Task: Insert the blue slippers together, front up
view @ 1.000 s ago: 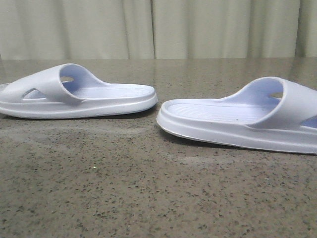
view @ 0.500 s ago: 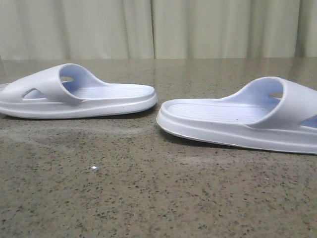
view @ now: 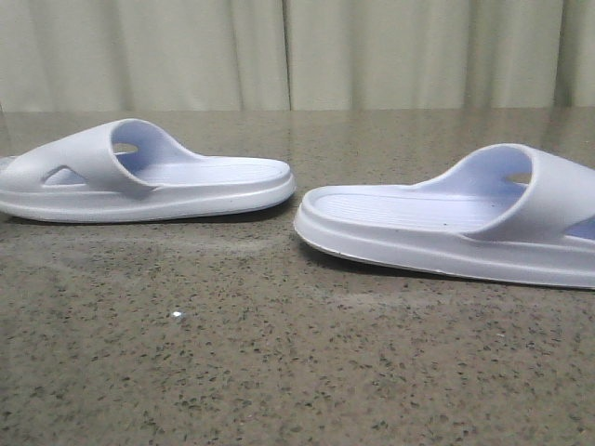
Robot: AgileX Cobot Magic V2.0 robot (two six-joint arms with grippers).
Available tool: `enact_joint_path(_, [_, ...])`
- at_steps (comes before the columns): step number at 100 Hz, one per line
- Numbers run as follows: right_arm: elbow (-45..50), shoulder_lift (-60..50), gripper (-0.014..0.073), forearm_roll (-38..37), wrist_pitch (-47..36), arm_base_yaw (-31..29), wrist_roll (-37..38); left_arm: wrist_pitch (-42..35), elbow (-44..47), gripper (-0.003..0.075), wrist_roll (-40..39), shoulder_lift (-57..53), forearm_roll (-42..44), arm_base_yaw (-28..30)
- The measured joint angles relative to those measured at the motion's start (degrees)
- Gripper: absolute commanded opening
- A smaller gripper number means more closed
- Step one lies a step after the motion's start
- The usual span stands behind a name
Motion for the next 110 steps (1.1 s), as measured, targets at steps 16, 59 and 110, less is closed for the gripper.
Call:
enact_joint_path(16, [0.0, 0.0, 0.0445, 0.0, 0.0, 0.0, 0.0, 1.08, -1.17, 0.0466, 0.0, 3.38, -0.24, 0.0])
enact_joint_path(59, [0.0, 0.0, 0.0445, 0.0, -0.34, 0.0, 0.0, 1.22, -1.38, 0.0466, 0.0, 8.52, -1.41, 0.0])
enact_joint_path(110, [0.0, 0.0, 0.0445, 0.0, -0.34, 0.0, 0.0, 1.22, -1.38, 0.0466, 0.0, 9.48, -1.82, 0.0])
